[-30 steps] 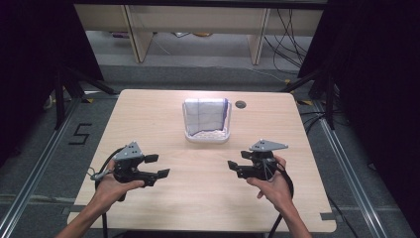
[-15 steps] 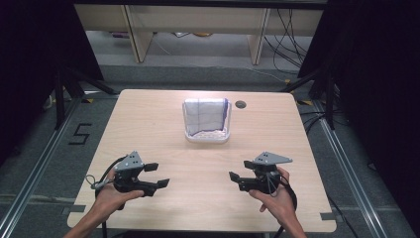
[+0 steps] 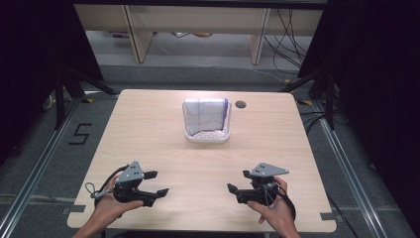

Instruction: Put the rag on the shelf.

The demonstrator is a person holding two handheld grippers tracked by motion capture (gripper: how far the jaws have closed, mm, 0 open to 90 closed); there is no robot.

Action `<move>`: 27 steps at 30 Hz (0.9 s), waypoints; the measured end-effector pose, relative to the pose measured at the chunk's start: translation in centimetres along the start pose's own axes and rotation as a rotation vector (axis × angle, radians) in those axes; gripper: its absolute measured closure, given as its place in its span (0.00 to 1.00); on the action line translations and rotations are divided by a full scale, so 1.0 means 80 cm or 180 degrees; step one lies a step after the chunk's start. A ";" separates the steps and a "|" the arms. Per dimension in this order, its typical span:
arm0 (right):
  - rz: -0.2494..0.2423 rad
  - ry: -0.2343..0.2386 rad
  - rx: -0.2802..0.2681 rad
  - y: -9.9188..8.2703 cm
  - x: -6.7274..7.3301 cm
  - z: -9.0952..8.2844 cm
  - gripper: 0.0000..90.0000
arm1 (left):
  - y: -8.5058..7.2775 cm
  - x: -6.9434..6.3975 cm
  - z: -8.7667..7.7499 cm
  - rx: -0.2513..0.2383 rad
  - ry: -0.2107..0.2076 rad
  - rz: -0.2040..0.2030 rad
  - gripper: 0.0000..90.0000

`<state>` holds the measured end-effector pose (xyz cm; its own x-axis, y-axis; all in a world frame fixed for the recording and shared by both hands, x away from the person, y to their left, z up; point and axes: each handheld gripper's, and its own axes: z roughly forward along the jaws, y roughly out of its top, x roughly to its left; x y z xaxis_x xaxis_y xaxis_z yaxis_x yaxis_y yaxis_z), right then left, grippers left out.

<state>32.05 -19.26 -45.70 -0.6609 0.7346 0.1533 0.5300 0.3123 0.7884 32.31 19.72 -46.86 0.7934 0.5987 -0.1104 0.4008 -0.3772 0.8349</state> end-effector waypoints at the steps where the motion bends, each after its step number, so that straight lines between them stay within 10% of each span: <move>1: -0.0010 0.0069 -0.0020 -0.001 0.000 0.002 0.28 | -0.003 0.000 0.001 0.0007 0.0020 0.0022 0.28; 27: -0.0083 0.0002 0.0508 -0.051 0.017 -0.002 0.20 | -0.039 -0.029 0.013 0.0262 -0.0084 0.0045 0.27</move>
<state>28.92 -19.67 -48.59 -0.6759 0.7247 0.1345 0.5904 0.4231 0.6873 29.74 18.77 -49.81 0.8105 0.5746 -0.1140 0.4250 -0.4428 0.7895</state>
